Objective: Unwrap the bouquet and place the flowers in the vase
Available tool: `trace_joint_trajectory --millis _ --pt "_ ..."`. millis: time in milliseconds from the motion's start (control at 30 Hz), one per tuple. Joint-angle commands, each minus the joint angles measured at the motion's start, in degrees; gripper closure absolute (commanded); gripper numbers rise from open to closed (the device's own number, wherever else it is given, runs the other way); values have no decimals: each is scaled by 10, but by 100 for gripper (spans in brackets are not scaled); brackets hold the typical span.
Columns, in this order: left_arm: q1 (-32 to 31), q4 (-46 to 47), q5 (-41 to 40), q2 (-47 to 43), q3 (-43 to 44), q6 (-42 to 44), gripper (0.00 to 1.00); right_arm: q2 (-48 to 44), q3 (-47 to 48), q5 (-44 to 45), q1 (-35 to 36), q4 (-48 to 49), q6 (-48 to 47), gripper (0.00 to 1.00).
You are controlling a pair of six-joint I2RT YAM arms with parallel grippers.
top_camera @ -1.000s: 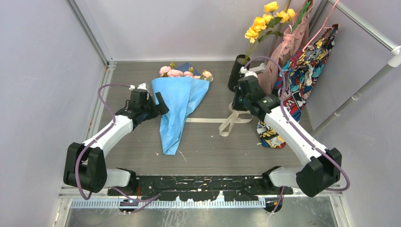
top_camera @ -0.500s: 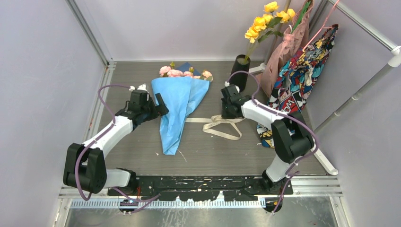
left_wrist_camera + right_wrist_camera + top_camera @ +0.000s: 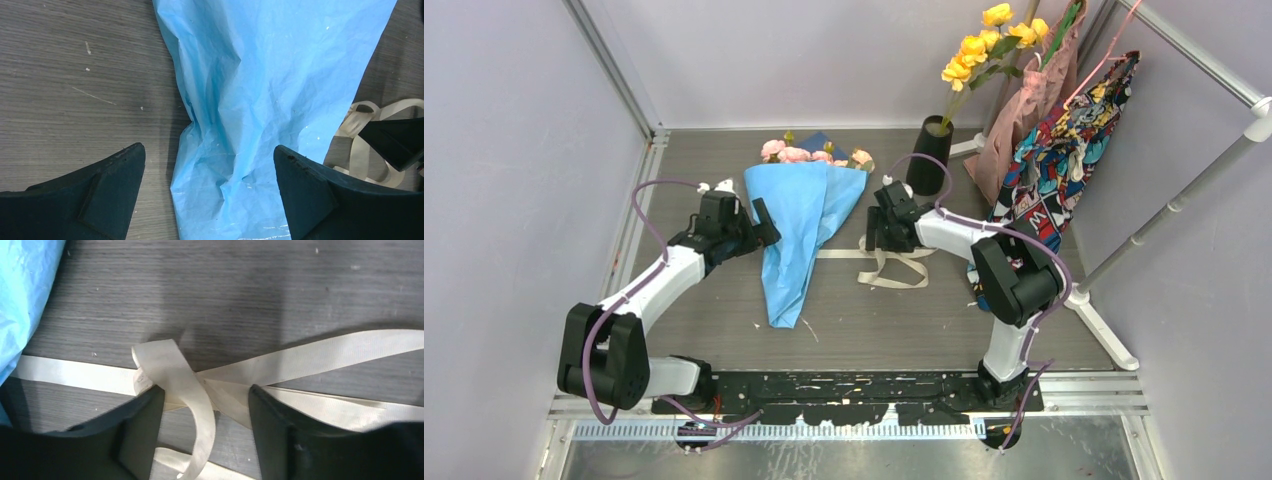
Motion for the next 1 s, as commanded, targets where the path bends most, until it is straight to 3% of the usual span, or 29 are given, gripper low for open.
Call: trace_joint_trajectory --millis 0,100,167,233,533,733,767,833,900,967 --pt "2 6 -4 -24 -5 14 0 40 -2 9 4 6 13 42" --pt "2 2 -6 -28 -6 16 0 39 -14 34 3 5 14 66" --pt "2 2 -6 -31 -7 16 0 34 -23 53 3 -2 15 89" --pt "2 2 -3 -33 -7 14 0 26 -35 65 -2 -6 24 99" --pt "2 3 4 -40 -9 13 0 -41 -128 58 -86 18 78 99" --pt "1 11 25 -47 -9 8 0 -130 -159 109 -129 7 75 99" --pt "-1 14 33 -47 -7 7 0 -141 -155 119 -129 -5 68 97" --pt "-28 4 19 -47 13 28 0 -162 -140 130 -127 -20 60 80" --pt "-90 -34 -52 -43 49 52 0 -181 -118 144 -118 -35 55 66" --pt "-145 -73 -123 -34 87 59 0 -196 -94 169 -101 -55 52 61"
